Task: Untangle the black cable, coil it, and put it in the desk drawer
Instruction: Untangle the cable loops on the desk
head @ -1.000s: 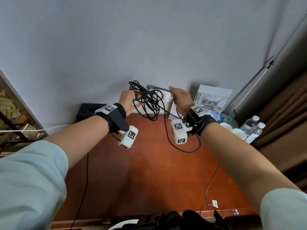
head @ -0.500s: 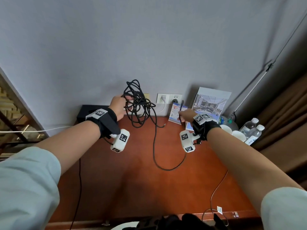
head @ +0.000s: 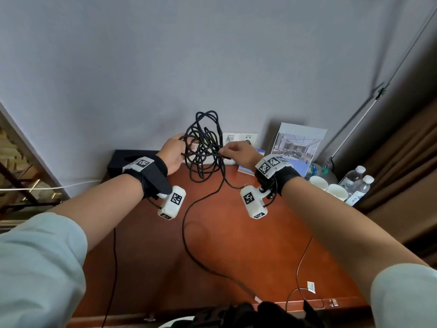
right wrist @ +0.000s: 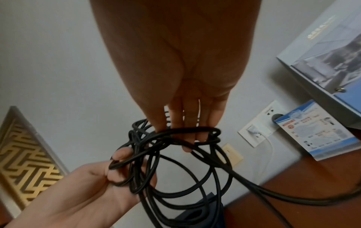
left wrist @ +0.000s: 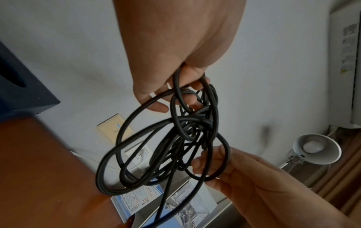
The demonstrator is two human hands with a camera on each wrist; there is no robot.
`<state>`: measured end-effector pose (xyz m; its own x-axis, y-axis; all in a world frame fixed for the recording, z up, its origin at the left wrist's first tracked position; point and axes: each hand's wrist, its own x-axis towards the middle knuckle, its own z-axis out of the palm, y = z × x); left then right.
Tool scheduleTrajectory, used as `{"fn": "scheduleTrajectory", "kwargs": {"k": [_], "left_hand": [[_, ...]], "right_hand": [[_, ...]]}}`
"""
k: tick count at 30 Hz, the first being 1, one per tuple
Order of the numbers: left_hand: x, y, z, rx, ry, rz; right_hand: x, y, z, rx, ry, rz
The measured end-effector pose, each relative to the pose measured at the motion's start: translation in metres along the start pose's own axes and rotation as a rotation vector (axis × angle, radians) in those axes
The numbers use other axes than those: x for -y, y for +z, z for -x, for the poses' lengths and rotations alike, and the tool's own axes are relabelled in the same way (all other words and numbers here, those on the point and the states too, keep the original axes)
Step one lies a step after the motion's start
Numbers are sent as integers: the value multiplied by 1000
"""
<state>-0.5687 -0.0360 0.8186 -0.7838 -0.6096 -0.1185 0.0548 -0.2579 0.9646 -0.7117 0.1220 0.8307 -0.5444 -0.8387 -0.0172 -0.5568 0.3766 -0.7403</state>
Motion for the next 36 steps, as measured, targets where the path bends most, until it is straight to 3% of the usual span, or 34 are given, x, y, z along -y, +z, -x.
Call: {"fn": "scheduleTrajectory", "kwargs": {"k": [6,11,14,17,21,26,28,31,36], "left_hand": [[-2,8,0,26,40,-20],[-3,11,-3,28,56,-22],[-4,13,-4,49,60,-19],[-4,14,-8,81,71,-36],[-3,17,-12,67,99,-225],[-6,21,-17,40,174,-475],[-4,20,-20,18,230,-637],[-5,18,-23,-25,276,-892],[-16,17,-24,-20,386,-1075]], "right_hand": [[9,-2,0,37,15,159],[5,-2,-1,163,56,-64],[5,-5,-4,104,43,-142],[4,-9,-13,-4,37,-50],[7,-13,-18,6,51,63],[10,-18,-19,-130,56,288],[15,-26,-18,-182,-10,461],[18,-39,-21,-216,-144,538],[17,-48,-25,-223,-233,716]]}}
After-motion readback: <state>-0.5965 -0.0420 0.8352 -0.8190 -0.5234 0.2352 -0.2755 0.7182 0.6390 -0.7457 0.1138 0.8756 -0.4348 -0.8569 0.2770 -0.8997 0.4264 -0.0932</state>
